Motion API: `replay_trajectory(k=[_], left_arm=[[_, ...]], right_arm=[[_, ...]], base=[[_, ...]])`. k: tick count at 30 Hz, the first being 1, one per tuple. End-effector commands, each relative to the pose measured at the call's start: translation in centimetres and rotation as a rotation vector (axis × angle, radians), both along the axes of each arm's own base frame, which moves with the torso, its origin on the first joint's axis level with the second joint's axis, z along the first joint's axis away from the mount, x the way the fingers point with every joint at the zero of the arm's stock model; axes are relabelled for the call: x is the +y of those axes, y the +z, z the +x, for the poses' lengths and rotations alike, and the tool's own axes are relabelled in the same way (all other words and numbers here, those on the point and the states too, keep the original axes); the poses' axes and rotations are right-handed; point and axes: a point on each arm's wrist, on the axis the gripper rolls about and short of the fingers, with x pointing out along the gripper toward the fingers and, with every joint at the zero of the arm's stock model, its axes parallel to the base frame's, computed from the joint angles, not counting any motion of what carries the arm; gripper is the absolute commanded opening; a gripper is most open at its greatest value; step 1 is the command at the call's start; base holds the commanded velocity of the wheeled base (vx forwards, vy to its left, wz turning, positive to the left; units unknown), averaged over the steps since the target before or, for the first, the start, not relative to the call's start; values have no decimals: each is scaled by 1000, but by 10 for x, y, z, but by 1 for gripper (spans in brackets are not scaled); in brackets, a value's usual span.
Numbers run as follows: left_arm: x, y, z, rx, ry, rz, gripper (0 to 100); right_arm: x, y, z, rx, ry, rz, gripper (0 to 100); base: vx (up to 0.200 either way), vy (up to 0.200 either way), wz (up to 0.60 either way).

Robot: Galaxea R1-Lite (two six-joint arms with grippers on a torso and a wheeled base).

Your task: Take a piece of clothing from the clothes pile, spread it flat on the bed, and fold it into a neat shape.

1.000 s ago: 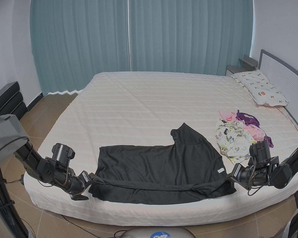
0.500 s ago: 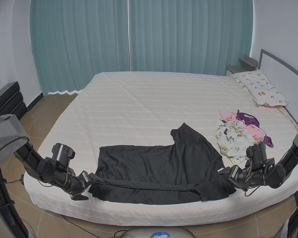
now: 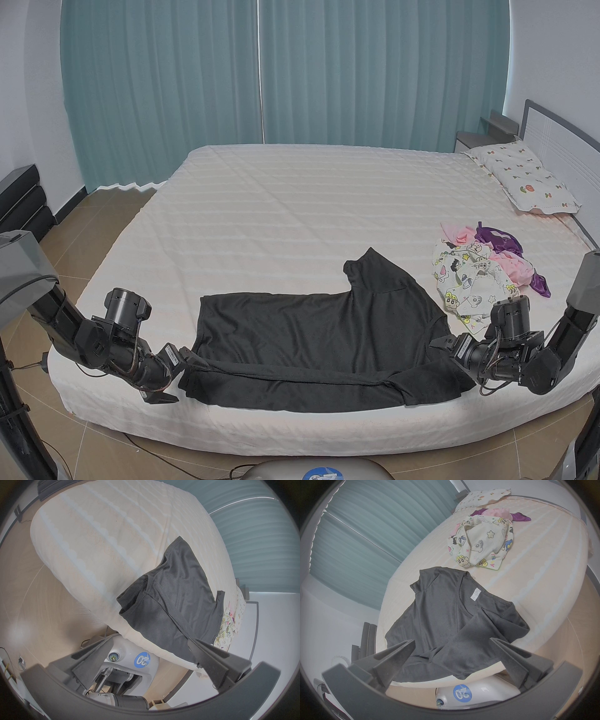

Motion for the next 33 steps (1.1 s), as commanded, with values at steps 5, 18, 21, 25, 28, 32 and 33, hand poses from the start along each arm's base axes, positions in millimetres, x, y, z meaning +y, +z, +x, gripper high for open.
replay_trajectory(k=[5, 18, 21, 25, 28, 32, 33], left_arm=[[0, -1, 2, -6, 14, -8, 100], [0, -1, 2, -5, 19, -10, 100], [0, 0, 2, -7, 19, -10, 100], [0, 0, 2, -7, 19, -10, 100], [0, 0, 2, -8, 18, -12, 100], [0, 1, 2, -10, 20, -16, 100], [0, 1, 2, -10, 20, -16, 100]], right_arm=[[-4, -23, -10, 37, 12, -8, 100], [-5, -24, -13, 47, 28, 8, 100], [-11, -23, -12, 46, 18, 19, 100], [-21, -22, -13, 46, 45, 27, 100], [-28, -23, -13, 46, 92, 40, 100], [-30, -25, -12, 50, 166, 87, 100], [-29, -27, -11, 53, 180, 89, 100]], base=[[0, 0, 0], [92, 0, 0], [0, 0, 0], [0, 0, 0], [0, 0, 0], [0, 0, 0], [0, 0, 0]])
